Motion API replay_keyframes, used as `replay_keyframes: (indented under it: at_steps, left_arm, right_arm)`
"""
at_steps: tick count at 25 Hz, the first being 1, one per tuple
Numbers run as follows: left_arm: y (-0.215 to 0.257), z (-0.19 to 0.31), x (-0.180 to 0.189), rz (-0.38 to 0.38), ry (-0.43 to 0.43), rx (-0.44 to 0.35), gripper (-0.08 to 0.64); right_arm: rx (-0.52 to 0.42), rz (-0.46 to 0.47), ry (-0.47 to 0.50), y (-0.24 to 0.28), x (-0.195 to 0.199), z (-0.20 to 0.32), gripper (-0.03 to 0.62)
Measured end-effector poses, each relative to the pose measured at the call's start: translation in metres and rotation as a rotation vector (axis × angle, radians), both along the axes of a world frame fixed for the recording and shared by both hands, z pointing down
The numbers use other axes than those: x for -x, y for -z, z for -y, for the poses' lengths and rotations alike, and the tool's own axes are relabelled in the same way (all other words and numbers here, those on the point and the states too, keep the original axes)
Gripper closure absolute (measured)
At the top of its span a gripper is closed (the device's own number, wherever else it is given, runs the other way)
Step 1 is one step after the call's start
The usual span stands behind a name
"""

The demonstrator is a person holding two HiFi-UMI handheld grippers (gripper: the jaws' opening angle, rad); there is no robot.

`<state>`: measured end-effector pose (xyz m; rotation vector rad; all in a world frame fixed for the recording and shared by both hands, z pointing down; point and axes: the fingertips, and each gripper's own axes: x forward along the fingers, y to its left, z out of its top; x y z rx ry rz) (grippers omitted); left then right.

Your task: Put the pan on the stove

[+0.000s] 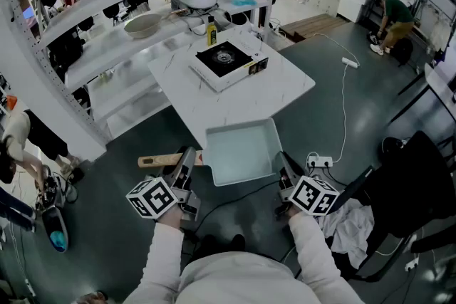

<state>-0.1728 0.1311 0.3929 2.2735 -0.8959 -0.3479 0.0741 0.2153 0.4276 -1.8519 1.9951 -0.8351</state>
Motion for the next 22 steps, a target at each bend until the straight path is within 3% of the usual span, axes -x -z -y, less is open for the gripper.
replay_keyframes:
  at_steps: [14,22]
  left_arm:
    - [-0.008,-0.001,-0.012,0.005,0.015,0.02,0.424]
    - [-0.018,0.038,-0.028,0.019,0.017,0.043,0.424]
  right_arm:
    - [-0.006,0.021,0.029,-0.003,-0.012,0.004,0.545]
    - [0.022,0.027,0.027,-0.014,-0.028,0.043,0.545]
